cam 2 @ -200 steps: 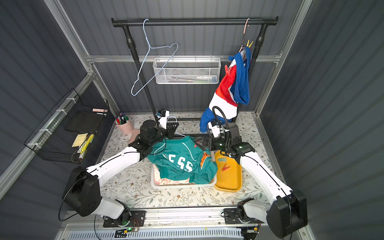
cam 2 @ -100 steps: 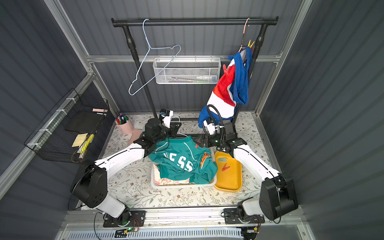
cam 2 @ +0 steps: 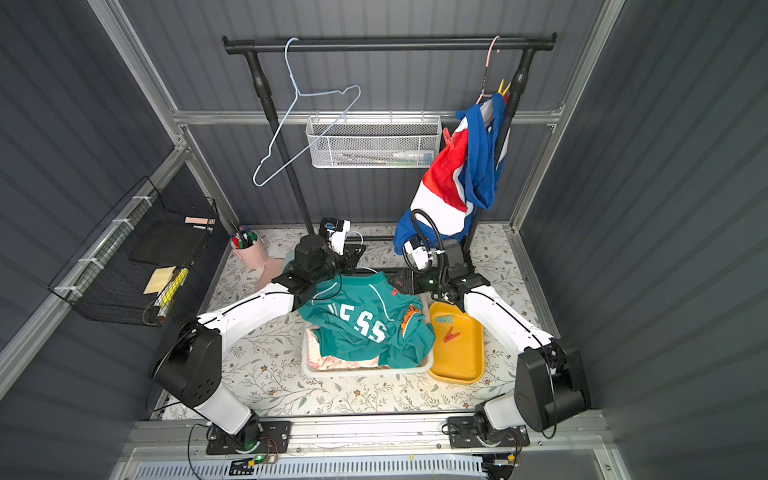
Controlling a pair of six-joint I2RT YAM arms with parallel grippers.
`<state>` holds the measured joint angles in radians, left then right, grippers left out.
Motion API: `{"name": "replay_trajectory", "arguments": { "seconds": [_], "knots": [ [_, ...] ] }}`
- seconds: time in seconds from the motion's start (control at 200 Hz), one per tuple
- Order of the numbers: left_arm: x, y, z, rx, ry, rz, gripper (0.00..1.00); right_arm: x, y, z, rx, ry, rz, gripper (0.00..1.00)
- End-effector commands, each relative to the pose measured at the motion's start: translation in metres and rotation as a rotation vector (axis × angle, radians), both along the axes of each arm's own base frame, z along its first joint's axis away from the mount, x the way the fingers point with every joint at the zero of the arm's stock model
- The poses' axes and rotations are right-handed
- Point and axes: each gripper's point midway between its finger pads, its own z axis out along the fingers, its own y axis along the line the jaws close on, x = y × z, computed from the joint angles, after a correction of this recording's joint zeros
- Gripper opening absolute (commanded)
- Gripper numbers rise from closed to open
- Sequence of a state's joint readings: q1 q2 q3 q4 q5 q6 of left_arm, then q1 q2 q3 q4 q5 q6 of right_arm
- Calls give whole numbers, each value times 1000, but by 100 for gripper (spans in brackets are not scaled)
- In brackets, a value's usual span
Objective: Remove the clothespins securing jackets to the hanger
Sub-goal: Remove the clothespin from the hanger.
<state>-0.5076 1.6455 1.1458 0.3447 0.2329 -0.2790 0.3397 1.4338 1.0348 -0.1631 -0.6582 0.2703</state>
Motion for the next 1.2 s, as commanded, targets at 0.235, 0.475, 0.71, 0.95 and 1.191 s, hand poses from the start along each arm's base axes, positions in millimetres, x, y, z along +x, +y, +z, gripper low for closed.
{"name": "replay_trajectory", "arguments": {
  "seconds": [0.235,0.475,0.71,0.95,1.191],
  "knots": [
    [3,-8,13,3,-57,-28,0,3,0,-3,-21,0,12,48],
    [3,-8,10,4,-54,-31,0,4,0,-4,-24,4,10,37],
    [3,-8,12,2,-60,-31,0,4,0,-4,-23,10,11,22],
    [-1,-8,15,-12,-72,-40,0,4,0,3,-13,11,11,0],
    [-9,-6,14,-22,-67,-50,0,11,-6,8,-24,1,-43,0]
  ]
}}
